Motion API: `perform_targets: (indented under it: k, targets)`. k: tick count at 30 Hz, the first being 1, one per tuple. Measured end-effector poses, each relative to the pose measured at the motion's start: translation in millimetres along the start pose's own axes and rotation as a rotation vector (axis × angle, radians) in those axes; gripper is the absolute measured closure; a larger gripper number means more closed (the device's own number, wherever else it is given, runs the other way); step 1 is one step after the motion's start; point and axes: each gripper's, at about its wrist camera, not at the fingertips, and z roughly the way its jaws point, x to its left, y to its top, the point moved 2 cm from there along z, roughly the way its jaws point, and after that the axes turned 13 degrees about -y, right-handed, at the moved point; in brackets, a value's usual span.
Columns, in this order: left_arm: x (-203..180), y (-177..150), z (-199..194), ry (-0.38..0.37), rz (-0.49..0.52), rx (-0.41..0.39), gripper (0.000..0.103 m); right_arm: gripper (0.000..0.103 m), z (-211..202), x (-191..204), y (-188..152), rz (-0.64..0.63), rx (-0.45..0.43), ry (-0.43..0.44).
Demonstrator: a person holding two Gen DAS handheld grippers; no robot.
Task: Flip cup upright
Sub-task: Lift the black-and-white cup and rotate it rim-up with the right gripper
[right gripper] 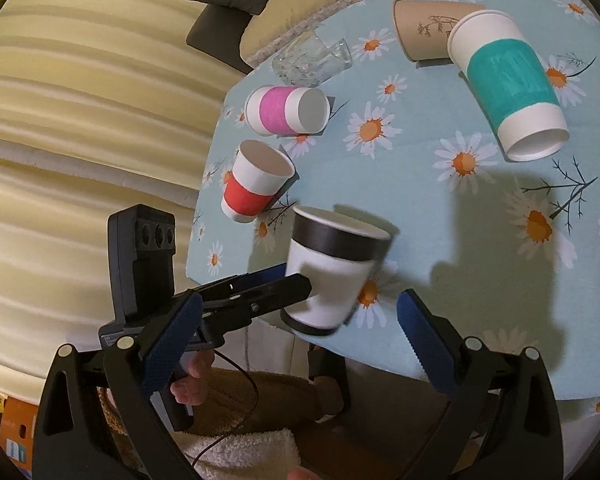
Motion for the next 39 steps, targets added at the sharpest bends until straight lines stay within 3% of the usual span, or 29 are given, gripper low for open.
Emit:
perform_targets:
  k: [8, 13, 18, 22, 26, 29, 32, 39]
  targets:
    - [-4.6, -2.9, -13.7, -0.052, 0.012, -0.022, 0.028, 0.006, -0.2, -1.3, -4.7, 0.024, 0.011, 0.003]
    - [-5.7, -13.9, -43.9, -0.081, 0.024, -0.068, 0.028, 0.006, 1.1, 5.6, -5.8, 0.045, 0.002, 0.004]
    - [-1.0, -33.8, -82.6, -0.114, 0.034, -0.159, 0.028, 0.006, 17.2, 4.9, -7.3, 0.123, -0.024, -0.087]
    - [12.1, -50.0, -109.1, -0.194, -0.021, -0.253, 0.028, 0.019, 36.4, -2.0, -7.7, 0.213, -0.020, -0.141]
    - [23.5, -59.4, -118.8, -0.247, -0.044, -0.284, 0.028, 0.027, 54.7, -1.3, -6.9, 0.279, 0.000, -0.174]
    - [35.9, -64.2, -123.7, -0.277, -0.071, -0.309, 0.028, 0.028, 59.8, 6.8, -2.4, 0.275, -0.002, -0.196]
    - [49.0, -68.7, -125.3, -0.296, -0.086, -0.317, 0.028, 0.038, 63.0, 13.3, 1.2, 0.267, 0.000, -0.233]
    - [68.3, -76.6, -125.2, -0.356, -0.106, -0.315, 0.028, 0.039, 60.8, 30.1, 1.8, 0.244, -0.031, -0.299]
